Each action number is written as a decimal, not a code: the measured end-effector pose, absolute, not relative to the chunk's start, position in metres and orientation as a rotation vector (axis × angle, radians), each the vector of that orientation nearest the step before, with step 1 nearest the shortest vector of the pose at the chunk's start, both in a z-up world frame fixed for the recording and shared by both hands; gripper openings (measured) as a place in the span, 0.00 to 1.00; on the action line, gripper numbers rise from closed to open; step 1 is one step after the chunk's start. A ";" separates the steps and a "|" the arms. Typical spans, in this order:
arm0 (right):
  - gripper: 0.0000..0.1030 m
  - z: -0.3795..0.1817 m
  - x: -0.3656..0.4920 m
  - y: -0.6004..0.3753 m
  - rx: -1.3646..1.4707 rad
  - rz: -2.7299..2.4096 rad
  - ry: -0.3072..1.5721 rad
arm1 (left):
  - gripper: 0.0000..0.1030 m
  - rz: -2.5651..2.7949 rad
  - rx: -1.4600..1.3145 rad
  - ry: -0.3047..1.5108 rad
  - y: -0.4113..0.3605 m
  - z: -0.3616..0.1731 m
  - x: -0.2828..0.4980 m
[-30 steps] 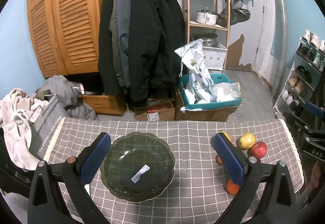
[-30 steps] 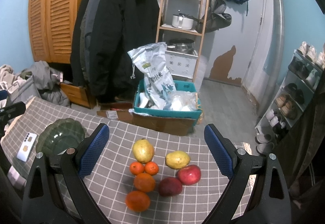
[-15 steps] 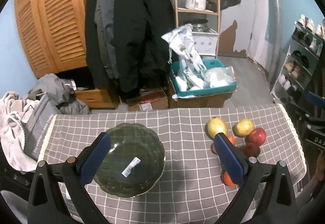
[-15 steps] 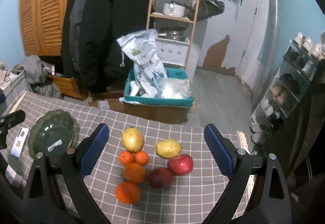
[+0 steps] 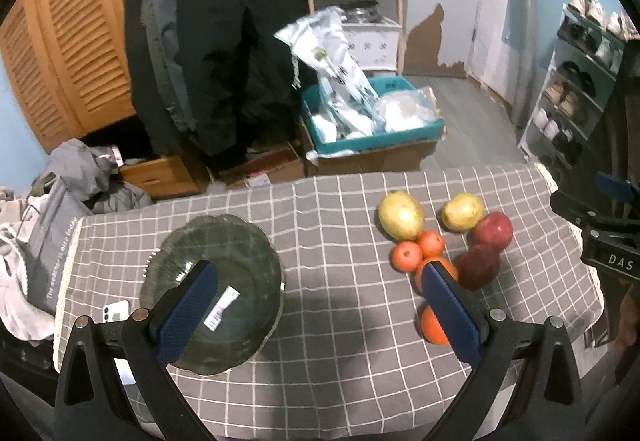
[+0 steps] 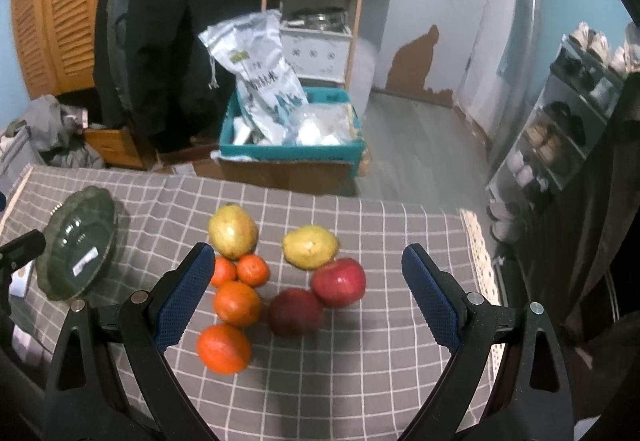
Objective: Organize fruits
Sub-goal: 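Lower the left tool onto a large orange while the right tool descends onto a red apple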
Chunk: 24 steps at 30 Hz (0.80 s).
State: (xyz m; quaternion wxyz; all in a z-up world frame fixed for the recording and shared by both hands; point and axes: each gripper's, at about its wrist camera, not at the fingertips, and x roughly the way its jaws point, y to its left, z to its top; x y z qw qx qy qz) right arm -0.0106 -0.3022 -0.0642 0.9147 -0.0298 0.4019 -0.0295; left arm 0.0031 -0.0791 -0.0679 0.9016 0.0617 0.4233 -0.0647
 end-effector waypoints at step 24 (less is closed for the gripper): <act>0.89 -0.167 -0.008 -0.348 0.055 -0.092 1.095 | 0.99 -0.222 0.195 1.110 -0.141 -0.170 0.015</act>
